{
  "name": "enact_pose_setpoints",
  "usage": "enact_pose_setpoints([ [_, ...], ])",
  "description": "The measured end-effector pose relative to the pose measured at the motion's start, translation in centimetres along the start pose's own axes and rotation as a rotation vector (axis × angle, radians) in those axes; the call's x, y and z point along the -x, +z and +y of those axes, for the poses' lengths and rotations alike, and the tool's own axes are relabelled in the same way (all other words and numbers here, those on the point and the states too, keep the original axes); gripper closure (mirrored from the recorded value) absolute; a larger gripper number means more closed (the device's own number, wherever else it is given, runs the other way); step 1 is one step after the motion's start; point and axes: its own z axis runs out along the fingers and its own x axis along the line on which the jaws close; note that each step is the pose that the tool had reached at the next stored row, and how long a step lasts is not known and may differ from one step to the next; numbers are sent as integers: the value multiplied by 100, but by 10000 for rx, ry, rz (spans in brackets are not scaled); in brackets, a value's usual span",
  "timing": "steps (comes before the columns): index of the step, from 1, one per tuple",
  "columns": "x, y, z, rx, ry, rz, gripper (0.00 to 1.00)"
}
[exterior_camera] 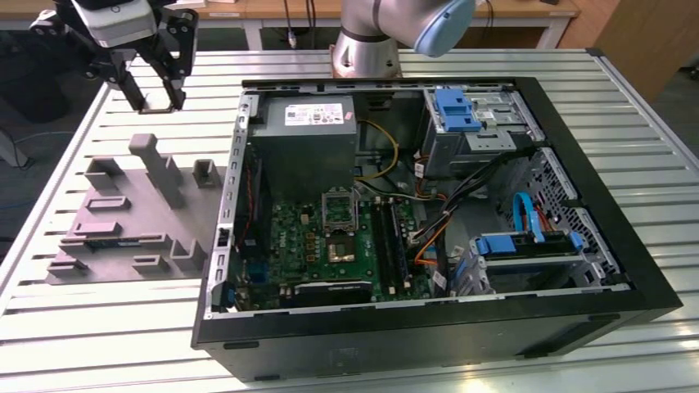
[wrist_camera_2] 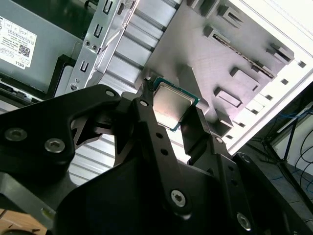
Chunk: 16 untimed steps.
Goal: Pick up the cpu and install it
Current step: 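Pick up the cpu and move it towards the insertion slot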
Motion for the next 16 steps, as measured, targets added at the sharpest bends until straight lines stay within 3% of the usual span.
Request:
enact_pose_setpoints([
  [16, 42, 0, 0, 0, -1, 0, 53],
])
